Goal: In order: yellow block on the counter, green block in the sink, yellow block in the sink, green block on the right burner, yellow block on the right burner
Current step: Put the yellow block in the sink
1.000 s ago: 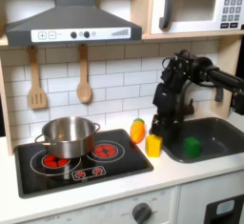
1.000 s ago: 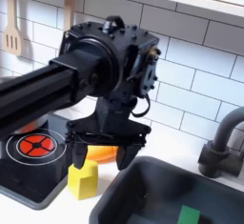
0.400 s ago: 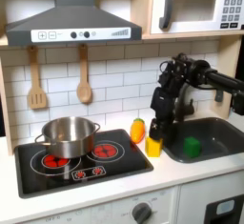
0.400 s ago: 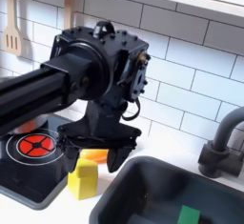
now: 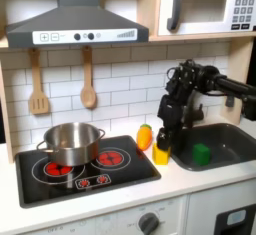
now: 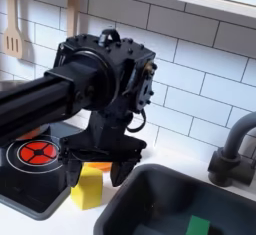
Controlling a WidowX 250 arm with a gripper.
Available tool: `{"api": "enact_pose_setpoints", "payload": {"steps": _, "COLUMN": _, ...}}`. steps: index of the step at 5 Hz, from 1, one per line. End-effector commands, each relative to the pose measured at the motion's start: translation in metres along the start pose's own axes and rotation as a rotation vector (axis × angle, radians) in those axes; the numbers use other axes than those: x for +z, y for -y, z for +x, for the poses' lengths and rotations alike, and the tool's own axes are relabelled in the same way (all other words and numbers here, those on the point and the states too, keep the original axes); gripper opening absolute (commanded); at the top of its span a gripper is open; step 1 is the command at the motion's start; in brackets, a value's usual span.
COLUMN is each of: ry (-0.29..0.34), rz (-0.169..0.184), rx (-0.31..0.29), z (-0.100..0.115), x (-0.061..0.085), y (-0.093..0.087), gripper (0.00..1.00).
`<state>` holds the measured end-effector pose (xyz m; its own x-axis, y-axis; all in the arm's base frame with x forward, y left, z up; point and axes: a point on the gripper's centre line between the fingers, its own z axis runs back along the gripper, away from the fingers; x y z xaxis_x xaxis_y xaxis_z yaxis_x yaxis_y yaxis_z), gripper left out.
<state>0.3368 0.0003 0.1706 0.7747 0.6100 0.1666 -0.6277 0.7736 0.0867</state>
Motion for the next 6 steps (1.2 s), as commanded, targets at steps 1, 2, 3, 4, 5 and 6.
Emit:
{"api": "enact_pose_setpoints", "payload": {"steps": 1, "ry": -0.024, "rz": 0.02, "rx": 0.008, "z": 0.001, "x": -0.011, "y": 0.001, "gripper": 1.0}}
{"api": "enact_pose_setpoints", "payload": {"steps": 2, "ry": -0.035, "rz": 0.023, "rx": 0.001, "z": -0.001, "x": -0.013, "y": 0.001, "gripper": 1.0}}
{"api": "enact_pose_setpoints", "payload": {"steps": 3, "ry": -0.046, "rz": 0.027, "rx": 0.005, "z": -0.002, "x": -0.016, "y": 0.003, "gripper": 1.0}}
{"api": "enact_pose_setpoints", "payload": {"steps": 4, "ry": -0.048, "rz": 0.027, "rx": 0.006, "z": 0.001, "x": -0.017, "y": 0.001, "gripper": 1.0}}
{"api": "enact_pose_setpoints", "payload": {"steps": 5, "ry": -0.055, "rz": 0.033, "rx": 0.007, "z": 0.002, "x": -0.022, "y": 0.001, "gripper": 1.0}}
{"api": "enact_pose_setpoints", "payload": {"steps": 6, "ry": -0.049, "rz": 0.034, "rx": 0.004, "z": 0.002, "x": -0.022, "y": 0.002, "gripper": 0.0}}
